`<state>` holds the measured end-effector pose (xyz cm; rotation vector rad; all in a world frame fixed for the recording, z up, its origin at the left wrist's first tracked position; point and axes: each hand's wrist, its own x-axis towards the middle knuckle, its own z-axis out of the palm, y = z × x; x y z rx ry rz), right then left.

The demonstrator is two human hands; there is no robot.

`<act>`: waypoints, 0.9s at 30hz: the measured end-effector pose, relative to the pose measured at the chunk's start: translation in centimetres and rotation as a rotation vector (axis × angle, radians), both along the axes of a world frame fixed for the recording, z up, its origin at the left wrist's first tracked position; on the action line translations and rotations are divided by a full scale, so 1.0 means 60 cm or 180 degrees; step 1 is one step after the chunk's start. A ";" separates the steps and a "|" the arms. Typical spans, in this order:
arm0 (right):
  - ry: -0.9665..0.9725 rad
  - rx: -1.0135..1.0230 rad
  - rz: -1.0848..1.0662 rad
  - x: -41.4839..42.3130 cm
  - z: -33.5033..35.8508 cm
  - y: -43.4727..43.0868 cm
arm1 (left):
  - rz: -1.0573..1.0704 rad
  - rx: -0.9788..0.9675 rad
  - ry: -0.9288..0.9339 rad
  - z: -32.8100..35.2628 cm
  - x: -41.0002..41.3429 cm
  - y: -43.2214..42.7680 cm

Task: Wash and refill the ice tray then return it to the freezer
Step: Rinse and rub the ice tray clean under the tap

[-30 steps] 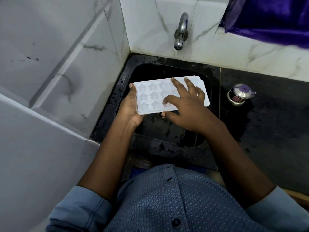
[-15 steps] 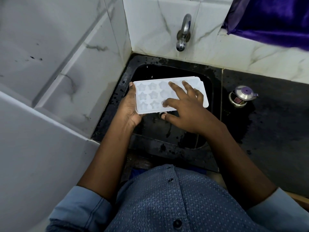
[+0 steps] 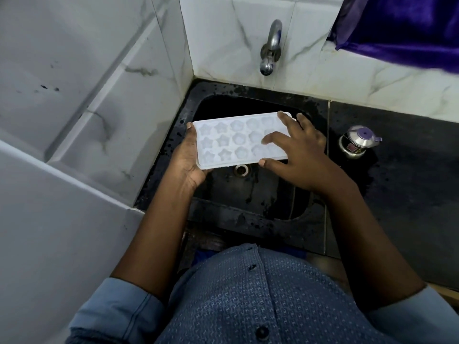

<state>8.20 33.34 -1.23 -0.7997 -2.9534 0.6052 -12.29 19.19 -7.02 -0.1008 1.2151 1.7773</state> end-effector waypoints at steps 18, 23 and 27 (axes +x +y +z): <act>-0.0211 0.0140 0.0190 -0.013 -0.013 -0.028 | -0.0037 -0.0062 0.0028 0.003 -0.004 0.001; -0.0190 0.0175 0.0099 -0.011 -0.011 -0.020 | -0.0016 -0.0037 0.0029 0.011 -0.003 0.000; -0.0197 0.0062 0.0253 -0.010 -0.011 -0.022 | -0.0004 -0.0099 0.0069 0.015 0.000 0.000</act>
